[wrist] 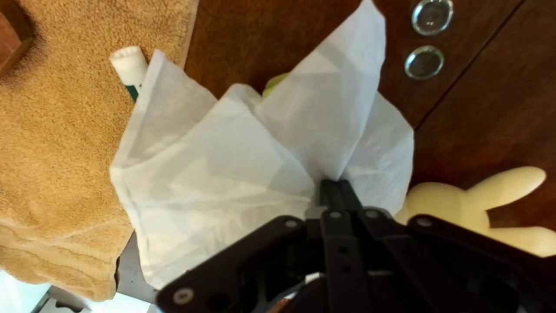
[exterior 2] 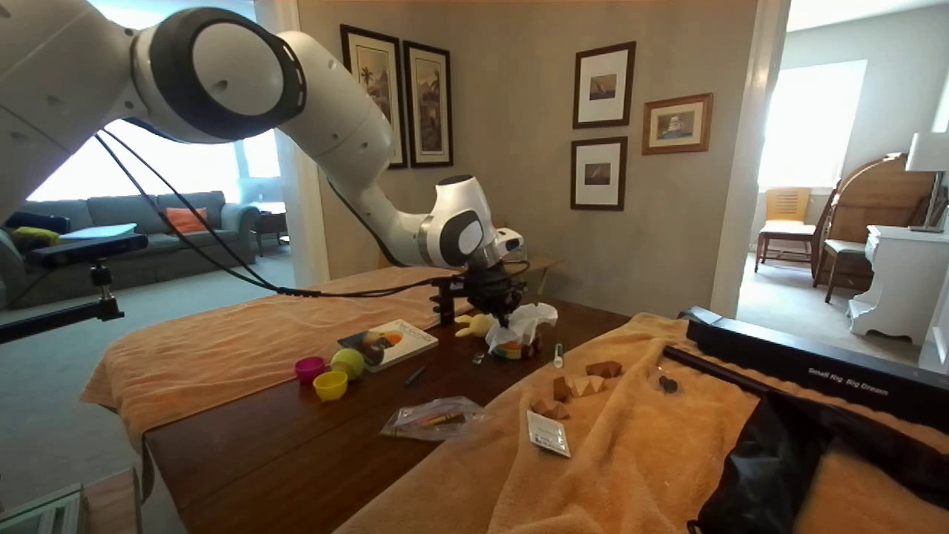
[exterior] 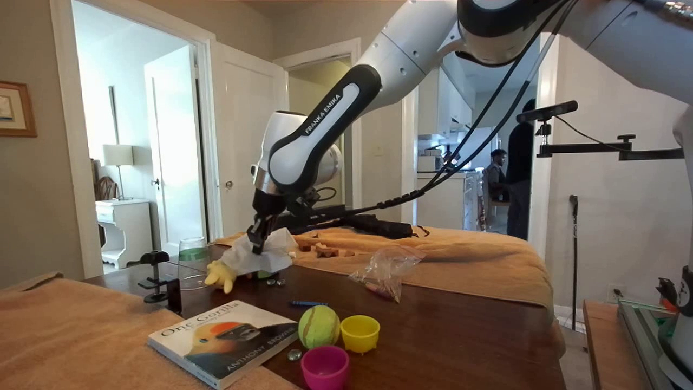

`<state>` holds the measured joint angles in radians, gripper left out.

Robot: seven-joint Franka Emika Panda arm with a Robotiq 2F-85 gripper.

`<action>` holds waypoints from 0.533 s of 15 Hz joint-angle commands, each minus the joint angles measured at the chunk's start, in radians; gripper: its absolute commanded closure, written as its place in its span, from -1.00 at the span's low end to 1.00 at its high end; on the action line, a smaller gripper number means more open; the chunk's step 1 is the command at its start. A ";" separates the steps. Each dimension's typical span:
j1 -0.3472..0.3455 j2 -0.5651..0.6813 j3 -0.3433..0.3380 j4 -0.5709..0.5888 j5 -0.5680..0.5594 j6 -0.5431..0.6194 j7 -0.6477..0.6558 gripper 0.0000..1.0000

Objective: Wipe the toy car with the white cloth

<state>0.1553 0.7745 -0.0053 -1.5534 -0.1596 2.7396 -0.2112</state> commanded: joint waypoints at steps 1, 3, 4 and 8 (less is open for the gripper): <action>0.002 0.019 0.008 0.033 -0.022 -0.025 0.025 1.00; -0.004 0.018 0.009 0.036 -0.019 -0.026 0.023 1.00; -0.009 0.015 0.012 0.037 -0.016 -0.029 0.022 1.00; -0.041 0.001 0.010 0.023 -0.004 -0.029 0.019 1.00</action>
<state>0.1400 0.7761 -0.0011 -1.5504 -0.1593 2.7389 -0.2112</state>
